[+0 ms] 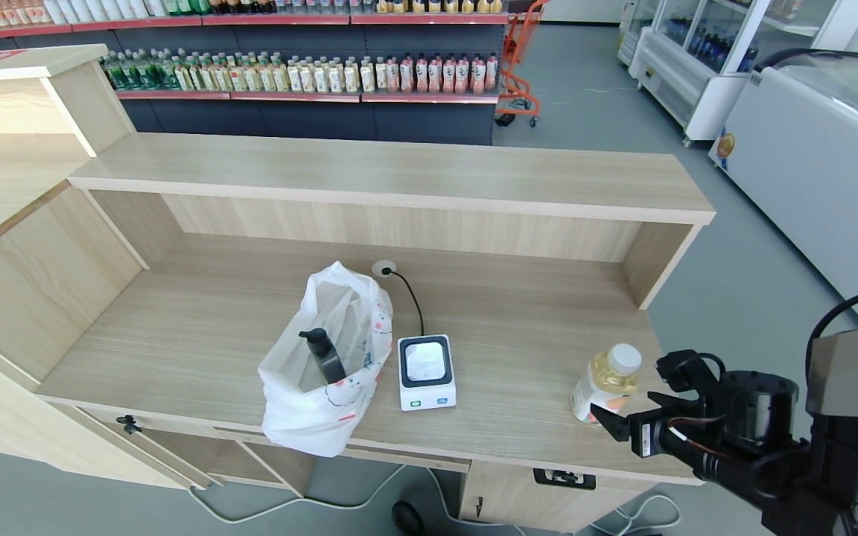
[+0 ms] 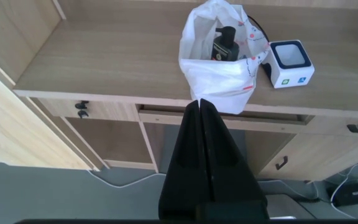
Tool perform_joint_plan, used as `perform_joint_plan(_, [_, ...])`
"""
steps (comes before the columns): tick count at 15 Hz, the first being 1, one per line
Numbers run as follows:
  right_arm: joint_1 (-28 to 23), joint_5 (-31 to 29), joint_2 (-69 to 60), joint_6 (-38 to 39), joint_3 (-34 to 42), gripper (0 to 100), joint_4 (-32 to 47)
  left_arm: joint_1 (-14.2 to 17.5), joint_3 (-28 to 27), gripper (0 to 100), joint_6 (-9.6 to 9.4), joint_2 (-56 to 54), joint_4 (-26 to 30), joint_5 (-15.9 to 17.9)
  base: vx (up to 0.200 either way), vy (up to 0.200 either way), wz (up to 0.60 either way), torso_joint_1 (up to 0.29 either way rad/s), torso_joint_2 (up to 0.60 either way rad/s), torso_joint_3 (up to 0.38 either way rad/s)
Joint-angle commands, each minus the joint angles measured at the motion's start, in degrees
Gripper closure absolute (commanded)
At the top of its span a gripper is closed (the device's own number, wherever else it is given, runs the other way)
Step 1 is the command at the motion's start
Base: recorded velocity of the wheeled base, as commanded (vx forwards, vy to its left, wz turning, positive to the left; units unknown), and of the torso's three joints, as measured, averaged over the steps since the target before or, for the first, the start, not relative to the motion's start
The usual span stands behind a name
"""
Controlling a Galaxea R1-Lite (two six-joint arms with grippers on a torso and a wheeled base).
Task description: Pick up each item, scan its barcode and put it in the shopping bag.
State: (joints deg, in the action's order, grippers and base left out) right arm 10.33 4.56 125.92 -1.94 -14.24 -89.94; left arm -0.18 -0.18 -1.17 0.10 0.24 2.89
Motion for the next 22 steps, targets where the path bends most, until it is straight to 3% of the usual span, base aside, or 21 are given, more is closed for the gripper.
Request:
perform_joint_plan(1, [1.0,-1.6,1.6,-0.1,-2.0,0,-0.1,0.0,0.0,100,0.03,0.0,0.0,0.0,0.000,0.000,0.00,0.000,0.00,0.000])
perform_joint_plan(22, [4.4,-2.3,11.5,-6.7,-15.1,0,-0.1,0.0,0.0,100,0.03,0.0,0.0,0.0,0.000,0.000,0.00,0.000,0.00,0.000])
